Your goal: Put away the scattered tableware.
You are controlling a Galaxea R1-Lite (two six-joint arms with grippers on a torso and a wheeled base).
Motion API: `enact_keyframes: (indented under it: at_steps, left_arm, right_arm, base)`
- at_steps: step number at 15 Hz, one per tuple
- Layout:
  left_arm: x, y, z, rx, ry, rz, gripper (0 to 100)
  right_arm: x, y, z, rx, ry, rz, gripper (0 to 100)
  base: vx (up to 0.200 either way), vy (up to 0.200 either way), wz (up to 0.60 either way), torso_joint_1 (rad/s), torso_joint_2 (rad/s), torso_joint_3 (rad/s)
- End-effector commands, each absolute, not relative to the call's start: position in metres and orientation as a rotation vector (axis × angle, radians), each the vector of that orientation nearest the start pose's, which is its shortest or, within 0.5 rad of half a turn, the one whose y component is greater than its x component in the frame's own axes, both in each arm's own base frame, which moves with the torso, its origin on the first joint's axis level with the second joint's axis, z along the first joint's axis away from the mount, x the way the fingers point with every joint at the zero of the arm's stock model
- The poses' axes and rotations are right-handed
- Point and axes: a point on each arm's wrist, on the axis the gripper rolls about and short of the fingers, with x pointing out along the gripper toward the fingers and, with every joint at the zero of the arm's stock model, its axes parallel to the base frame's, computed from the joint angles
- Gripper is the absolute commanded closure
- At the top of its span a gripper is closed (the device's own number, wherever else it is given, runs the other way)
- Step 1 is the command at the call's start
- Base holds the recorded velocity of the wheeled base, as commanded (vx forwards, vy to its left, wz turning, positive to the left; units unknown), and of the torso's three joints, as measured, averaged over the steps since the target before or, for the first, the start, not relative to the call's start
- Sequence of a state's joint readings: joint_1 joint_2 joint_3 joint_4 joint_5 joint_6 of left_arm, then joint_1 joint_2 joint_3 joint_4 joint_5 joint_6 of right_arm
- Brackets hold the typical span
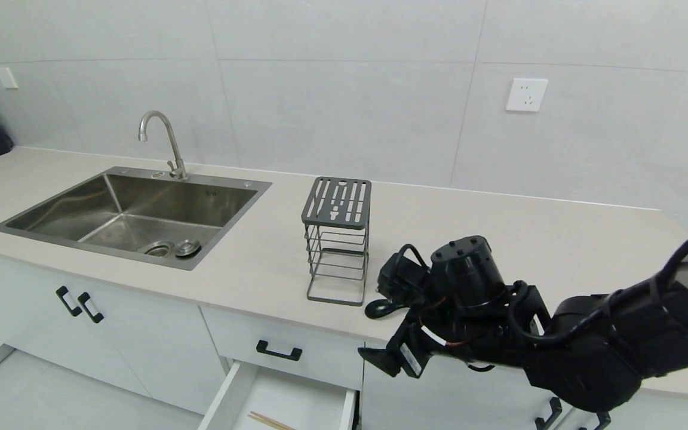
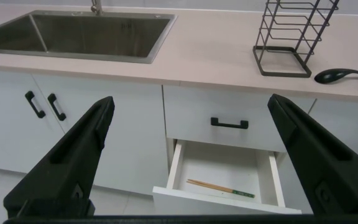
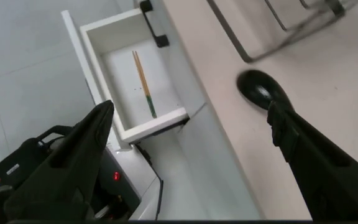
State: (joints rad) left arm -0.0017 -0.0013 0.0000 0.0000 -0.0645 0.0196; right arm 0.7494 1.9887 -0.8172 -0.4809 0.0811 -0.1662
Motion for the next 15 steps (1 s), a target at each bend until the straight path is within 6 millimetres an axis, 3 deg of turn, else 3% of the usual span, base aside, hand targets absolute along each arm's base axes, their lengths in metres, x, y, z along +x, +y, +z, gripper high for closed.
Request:
enact_keyframes:
  at_steps: [1,4,11,15]
  left_arm:
    - [-0.023,-0.001,0.075,0.02,-0.001,-0.066,0]
    - [-0.023,-0.001,0.075,0.02,-0.001,-0.066,0]
    - [-0.023,-0.001,0.075,0.02,-0.001,-0.066,0]
    - [-0.023,-0.001,0.075,0.02,-0.001,-0.066,0]
  right_arm:
    - [0.261,0.223,0.07,-0.333,0.64,0.814,0]
    - [0.286,0.2,0.067,-0.264,0.646,0.748,0]
    - [0.297,0.199,0.025,-0.271,0.7,0.775,0]
    - [0.304,0.196,0.014,-0.277,0.724,0.737,0]
  base:
    - [0.0,0.0,0.0,0.0,0.0,0.0]
    - [0.0,0.0,0.0,0.0,0.0,0.0]
    - [0.0,0.0,0.0,0.0,0.0,0.0]
    - [0.0,0.0,0.0,0.0,0.0,0.0]
